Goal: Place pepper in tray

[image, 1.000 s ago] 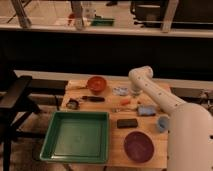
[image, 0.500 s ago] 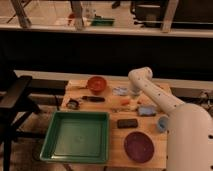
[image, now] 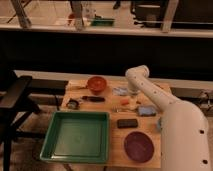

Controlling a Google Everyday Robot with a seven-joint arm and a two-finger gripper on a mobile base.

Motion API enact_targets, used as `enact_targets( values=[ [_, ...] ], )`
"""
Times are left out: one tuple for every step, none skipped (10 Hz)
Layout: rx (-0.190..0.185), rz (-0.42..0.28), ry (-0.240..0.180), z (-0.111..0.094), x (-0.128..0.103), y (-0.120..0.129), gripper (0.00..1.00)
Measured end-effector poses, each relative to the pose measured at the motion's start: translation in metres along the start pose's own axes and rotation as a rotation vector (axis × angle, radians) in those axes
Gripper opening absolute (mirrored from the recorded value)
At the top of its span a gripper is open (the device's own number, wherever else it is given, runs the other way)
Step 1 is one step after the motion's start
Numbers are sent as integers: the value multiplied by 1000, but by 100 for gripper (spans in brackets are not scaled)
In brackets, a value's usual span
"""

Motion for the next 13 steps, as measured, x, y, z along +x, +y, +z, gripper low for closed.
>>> enact_targets(
  values=[
    [-1,16,10,-1,6,-1,80],
    [-4,30,15,-1,10,-1,80],
    [-8,45,22,-1,15,-2,80],
    [-13,54,22,-1,17,-3,80],
    [-16,58,20,0,17,-2,80],
    [-23,62,20,0,18,-1,80],
    [-27,61,19,1,19,-1,80],
    [-32,60,16,2,20,0,80],
    [-37,57,13,3,20,1,79],
    [-41,53,9,4,20,2,73],
    [-43,51,5,5,20,2,66],
    [-52,48,1,6,20,4,59],
    [-52,47,-6,7,19,4,57]
  ],
)
